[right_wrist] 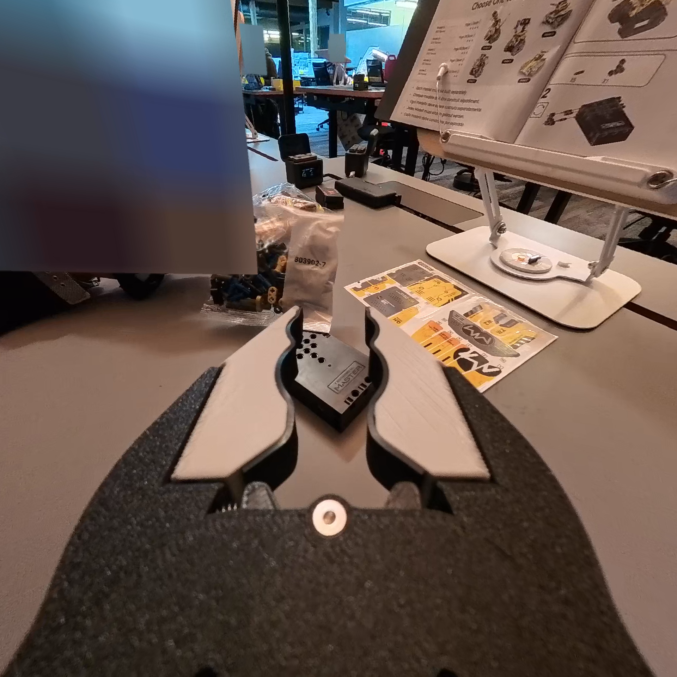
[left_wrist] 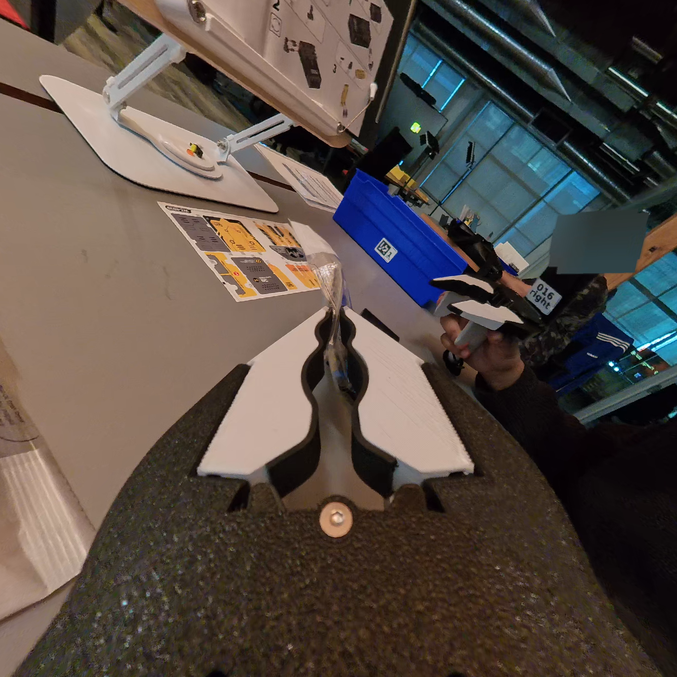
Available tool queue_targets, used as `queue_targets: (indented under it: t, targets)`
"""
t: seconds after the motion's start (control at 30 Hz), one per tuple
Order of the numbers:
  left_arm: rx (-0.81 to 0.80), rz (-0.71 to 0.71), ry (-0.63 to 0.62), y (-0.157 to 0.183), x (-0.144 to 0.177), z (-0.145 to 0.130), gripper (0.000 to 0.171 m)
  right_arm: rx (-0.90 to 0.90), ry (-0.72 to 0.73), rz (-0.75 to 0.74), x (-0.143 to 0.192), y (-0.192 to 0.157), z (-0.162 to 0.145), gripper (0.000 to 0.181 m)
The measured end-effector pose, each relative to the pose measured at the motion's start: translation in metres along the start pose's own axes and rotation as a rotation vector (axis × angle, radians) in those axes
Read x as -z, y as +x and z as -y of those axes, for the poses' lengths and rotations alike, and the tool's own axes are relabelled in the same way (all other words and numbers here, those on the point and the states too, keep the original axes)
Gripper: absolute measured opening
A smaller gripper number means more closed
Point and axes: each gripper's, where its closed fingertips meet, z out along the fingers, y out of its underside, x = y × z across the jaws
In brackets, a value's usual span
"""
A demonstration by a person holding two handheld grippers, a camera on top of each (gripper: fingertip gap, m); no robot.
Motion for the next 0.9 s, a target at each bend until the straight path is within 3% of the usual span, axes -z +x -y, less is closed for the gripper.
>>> queue_targets:
  t: [0.9]
  targets:
    - [0.145, 0.062, -0.016, -0.021, 0.002, -0.005, 0.002, 0.009, -0.009, 0.002, -0.001, -0.002, -0.001, 0.034]
